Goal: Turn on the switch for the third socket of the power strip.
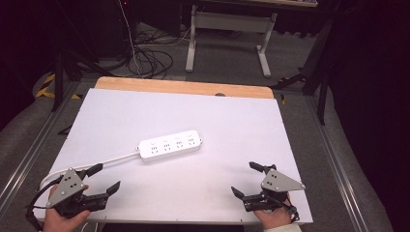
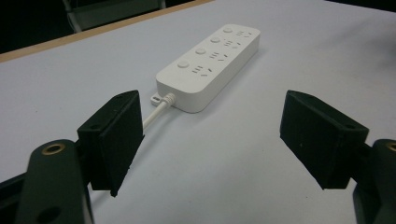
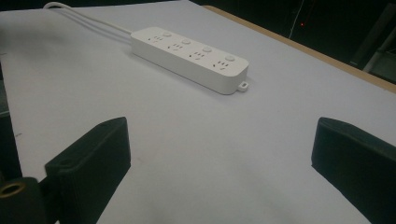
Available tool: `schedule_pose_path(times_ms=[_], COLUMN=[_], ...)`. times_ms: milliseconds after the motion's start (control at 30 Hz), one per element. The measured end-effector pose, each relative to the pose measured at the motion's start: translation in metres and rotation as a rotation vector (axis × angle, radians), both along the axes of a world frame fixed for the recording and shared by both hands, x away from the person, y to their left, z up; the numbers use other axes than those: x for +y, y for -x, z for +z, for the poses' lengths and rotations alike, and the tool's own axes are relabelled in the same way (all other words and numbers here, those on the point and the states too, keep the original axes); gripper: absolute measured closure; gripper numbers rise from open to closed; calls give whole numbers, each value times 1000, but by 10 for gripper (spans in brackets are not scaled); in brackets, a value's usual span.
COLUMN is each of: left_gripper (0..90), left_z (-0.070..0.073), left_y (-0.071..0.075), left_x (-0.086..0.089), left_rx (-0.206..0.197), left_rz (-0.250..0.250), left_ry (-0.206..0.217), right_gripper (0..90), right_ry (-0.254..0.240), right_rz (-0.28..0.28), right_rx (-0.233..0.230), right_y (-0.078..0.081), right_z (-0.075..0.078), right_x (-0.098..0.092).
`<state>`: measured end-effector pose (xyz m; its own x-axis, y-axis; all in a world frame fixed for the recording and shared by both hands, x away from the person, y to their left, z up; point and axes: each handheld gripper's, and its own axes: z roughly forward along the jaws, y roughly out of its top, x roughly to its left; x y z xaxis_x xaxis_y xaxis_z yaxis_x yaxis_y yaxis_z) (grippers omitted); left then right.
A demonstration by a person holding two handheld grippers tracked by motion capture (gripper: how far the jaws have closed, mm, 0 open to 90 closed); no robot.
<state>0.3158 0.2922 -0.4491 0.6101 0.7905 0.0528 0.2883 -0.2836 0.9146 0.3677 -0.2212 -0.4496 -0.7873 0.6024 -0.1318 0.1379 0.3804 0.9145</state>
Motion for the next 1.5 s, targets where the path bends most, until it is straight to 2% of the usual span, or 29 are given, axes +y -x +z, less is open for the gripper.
schedule_pose_path(times_ms=[133,233,300,333,367,733,900,1133,1500], left_gripper=[221,227,228,228,230,274,276,280,285], left_z=[1,2,3,4,5,19,32,43,55], left_y=[-1,-1,0,0,0,-7,-14,-22,-38], left_x=[1,1,0,-2,-3,-10,-14,-26,-40], left_rx=[17,15,12,4,8,48,50,48,56], left_rz=[-1,2,9,13,9,-9,-29,-52,-78], left_ry=[21,12,-1,-27,-35,-6,-49,-68,-67], right_gripper=[51,53,54,54,54,55,55,55,55], right_ry=[-1,0,0,0,-1,-4,-8,-11,-13], right_rz=[-1,-3,-4,-4,-4,-1,0,4,7], right_rx=[4,2,1,2,3,11,19,22,27], right_y=[0,0,0,0,0,-1,-2,-2,-3], right_z=[0,0,0,0,0,-1,-1,-1,-2], right_x=[0,0,0,0,0,0,0,-1,-1])
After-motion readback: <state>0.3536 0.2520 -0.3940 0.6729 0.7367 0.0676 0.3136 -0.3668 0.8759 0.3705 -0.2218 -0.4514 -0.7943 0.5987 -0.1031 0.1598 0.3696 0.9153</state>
